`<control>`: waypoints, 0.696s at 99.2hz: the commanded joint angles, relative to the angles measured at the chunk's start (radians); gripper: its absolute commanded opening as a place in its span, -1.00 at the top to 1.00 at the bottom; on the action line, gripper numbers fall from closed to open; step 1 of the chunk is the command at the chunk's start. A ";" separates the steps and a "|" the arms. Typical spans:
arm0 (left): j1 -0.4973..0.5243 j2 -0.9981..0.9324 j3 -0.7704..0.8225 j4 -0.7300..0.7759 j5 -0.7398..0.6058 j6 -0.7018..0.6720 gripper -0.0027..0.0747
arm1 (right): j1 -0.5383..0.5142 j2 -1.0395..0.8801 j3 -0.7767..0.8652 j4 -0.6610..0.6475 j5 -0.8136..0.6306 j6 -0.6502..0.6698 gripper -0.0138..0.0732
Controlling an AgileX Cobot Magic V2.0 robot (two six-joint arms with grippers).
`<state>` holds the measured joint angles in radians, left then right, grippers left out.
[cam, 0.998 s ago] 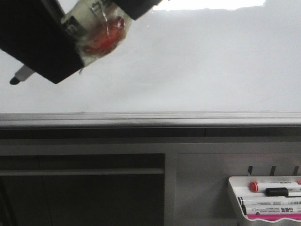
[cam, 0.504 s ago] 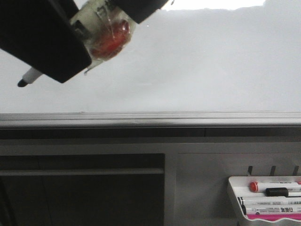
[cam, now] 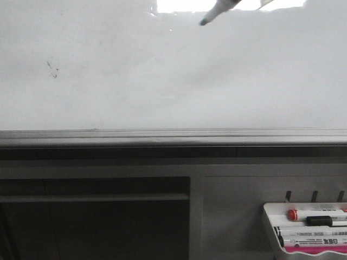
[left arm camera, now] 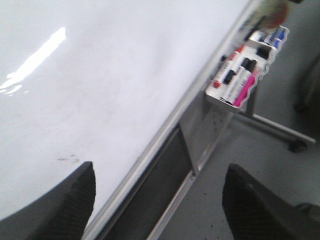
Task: Write number 2 on whiteboard
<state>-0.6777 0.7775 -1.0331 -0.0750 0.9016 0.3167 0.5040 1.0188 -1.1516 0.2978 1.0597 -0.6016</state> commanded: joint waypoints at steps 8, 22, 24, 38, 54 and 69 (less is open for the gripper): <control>0.126 -0.109 0.026 0.000 -0.059 -0.116 -0.35 | -0.126 -0.144 0.094 0.002 -0.098 0.156 0.76; 0.221 -0.201 0.150 0.000 -0.123 -0.195 -0.35 | -0.172 -0.249 0.188 0.002 -0.156 0.201 0.76; 0.229 -0.214 0.172 0.000 -0.139 -0.200 -0.35 | -0.172 -0.263 0.200 0.002 -0.161 0.201 0.76; 0.299 -0.278 0.289 -0.002 -0.254 -0.239 -0.35 | -0.172 -0.330 0.257 0.002 -0.114 0.201 0.76; 0.341 -0.283 0.328 -0.006 -0.306 -0.241 -0.35 | -0.172 -0.338 0.280 0.036 -0.179 0.201 0.76; 0.343 -0.283 0.328 -0.006 -0.318 -0.241 -0.35 | -0.170 -0.302 0.269 0.163 -0.311 0.196 0.76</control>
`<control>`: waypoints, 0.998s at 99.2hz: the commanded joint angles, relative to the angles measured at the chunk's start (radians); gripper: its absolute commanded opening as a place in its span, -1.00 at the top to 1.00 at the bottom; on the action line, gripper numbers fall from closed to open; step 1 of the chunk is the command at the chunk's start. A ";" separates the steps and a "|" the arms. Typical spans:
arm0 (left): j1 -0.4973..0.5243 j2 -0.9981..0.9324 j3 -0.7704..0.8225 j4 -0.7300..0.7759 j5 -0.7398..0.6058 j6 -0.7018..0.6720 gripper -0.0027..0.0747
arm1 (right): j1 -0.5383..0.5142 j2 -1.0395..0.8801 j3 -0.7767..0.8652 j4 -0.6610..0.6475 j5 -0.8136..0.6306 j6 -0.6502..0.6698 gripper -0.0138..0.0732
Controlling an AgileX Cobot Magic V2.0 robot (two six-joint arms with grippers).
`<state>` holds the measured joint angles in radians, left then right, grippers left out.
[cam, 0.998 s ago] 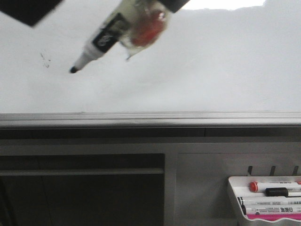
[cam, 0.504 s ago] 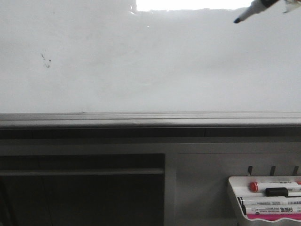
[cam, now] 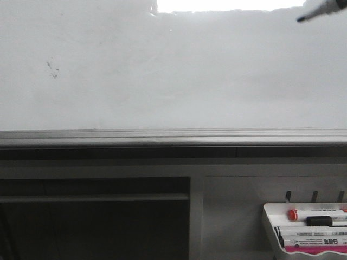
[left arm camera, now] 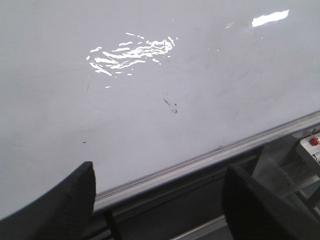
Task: Write number 2 on whiteboard
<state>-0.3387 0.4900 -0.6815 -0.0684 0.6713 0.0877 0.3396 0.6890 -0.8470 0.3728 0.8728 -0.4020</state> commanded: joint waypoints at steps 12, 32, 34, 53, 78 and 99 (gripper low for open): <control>0.004 0.005 -0.023 -0.013 -0.090 -0.012 -0.35 | -0.004 0.131 -0.072 0.096 -0.111 -0.021 0.76; 0.004 0.005 -0.023 -0.013 -0.090 -0.012 -0.35 | 0.021 0.306 -0.172 0.121 -0.104 -0.062 0.76; 0.004 0.005 -0.023 -0.013 -0.090 -0.012 -0.35 | 0.031 0.321 -0.184 0.121 -0.104 -0.062 0.76; 0.004 0.005 -0.023 -0.013 -0.090 -0.012 -0.35 | 0.136 0.464 -0.296 0.119 -0.136 -0.062 0.76; 0.004 0.005 -0.023 -0.013 -0.090 -0.012 -0.35 | 0.145 0.634 -0.455 0.121 -0.127 -0.062 0.76; 0.004 0.005 -0.023 -0.013 -0.090 -0.012 -0.35 | 0.145 0.747 -0.538 0.121 -0.103 -0.062 0.76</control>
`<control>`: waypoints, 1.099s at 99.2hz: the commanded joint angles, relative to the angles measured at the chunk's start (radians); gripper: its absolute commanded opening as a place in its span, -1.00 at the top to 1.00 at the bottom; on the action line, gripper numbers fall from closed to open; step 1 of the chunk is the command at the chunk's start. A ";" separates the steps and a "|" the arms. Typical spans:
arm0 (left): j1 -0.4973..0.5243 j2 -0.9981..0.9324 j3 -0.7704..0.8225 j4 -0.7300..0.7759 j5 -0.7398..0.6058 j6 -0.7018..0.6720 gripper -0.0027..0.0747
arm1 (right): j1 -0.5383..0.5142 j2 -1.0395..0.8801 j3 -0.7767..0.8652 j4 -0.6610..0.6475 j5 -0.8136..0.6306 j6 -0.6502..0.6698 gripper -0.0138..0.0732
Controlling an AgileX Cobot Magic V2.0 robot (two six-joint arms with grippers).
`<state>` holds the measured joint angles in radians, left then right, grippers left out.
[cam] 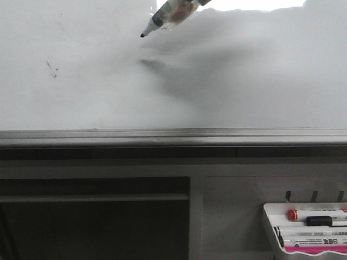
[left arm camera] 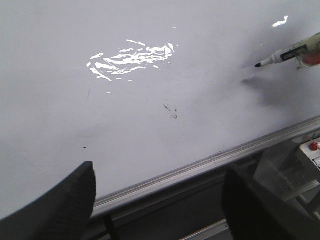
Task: Write number 2 on whiteboard
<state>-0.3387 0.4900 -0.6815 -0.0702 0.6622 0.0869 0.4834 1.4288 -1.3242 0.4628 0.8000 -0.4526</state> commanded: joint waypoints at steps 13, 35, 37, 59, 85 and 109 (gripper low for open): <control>0.004 0.005 -0.023 -0.011 -0.081 -0.012 -0.35 | 0.000 0.050 -0.118 0.006 -0.028 -0.012 0.76; 0.004 0.005 -0.023 -0.007 -0.081 -0.012 -0.35 | -0.083 0.048 -0.168 -0.079 0.082 0.031 0.76; 0.004 0.005 -0.023 -0.007 -0.081 -0.012 -0.35 | -0.093 0.048 -0.166 -0.079 0.107 0.031 0.76; 0.004 0.005 -0.023 -0.007 -0.081 -0.012 -0.35 | -0.050 0.052 -0.039 -0.052 0.034 0.027 0.76; 0.004 0.006 -0.023 -0.005 -0.087 -0.012 -0.35 | -0.001 0.092 -0.031 -0.062 -0.026 0.031 0.76; 0.004 0.006 -0.023 0.020 -0.087 -0.012 -0.35 | -0.116 0.068 -0.027 -0.077 0.118 0.031 0.76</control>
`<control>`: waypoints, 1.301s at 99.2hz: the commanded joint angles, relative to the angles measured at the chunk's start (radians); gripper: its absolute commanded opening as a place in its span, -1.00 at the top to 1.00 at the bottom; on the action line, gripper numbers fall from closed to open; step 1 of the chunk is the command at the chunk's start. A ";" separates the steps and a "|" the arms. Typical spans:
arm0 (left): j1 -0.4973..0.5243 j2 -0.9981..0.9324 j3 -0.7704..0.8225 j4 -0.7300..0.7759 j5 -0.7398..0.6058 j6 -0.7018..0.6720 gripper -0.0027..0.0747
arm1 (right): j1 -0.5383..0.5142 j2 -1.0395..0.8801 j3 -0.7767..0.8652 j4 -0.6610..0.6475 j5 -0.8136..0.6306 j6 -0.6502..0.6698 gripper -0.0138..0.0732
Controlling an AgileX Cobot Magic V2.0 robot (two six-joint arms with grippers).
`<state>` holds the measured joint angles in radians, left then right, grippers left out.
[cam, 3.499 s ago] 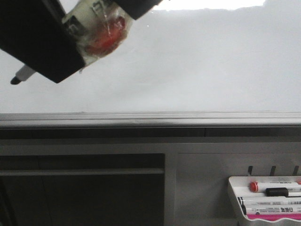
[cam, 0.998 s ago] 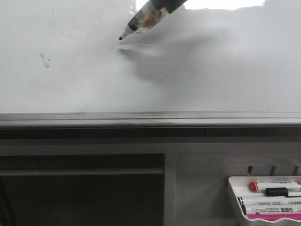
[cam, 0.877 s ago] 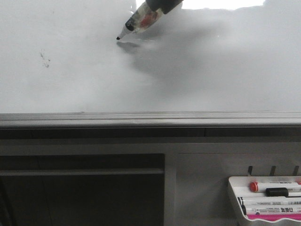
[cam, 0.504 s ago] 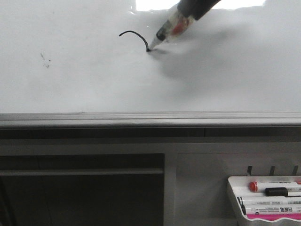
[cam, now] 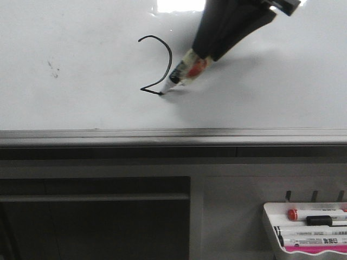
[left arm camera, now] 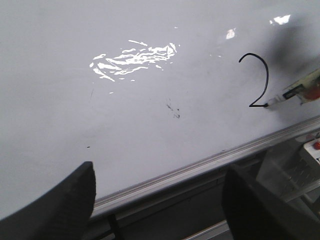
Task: Write number 2 on whiteboard
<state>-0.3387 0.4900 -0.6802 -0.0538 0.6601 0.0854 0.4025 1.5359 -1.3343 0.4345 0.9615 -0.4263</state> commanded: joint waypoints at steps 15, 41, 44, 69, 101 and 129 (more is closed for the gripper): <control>0.002 0.006 -0.025 -0.003 -0.080 0.001 -0.35 | 0.004 -0.050 -0.019 -0.011 -0.039 -0.011 0.76; -0.049 0.111 -0.110 -0.233 0.046 0.346 -0.35 | 0.044 -0.184 -0.019 0.084 0.124 -0.144 0.76; -0.059 0.138 -0.119 -0.276 0.066 0.401 -0.35 | 0.053 -0.200 -0.019 0.086 0.131 -0.172 0.76; -0.213 0.371 -0.183 -0.454 0.134 0.661 -0.35 | 0.131 -0.275 -0.019 0.086 0.148 -0.520 0.76; -0.443 0.620 -0.301 -0.450 -0.022 0.739 -0.35 | 0.169 -0.259 -0.019 0.086 0.170 -0.682 0.76; -0.458 0.727 -0.353 -0.450 -0.052 0.755 -0.34 | 0.169 -0.259 -0.019 0.086 0.149 -0.717 0.76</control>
<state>-0.7864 1.2167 -0.9933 -0.4694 0.6613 0.8395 0.5710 1.2992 -1.3312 0.4866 1.1543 -1.1256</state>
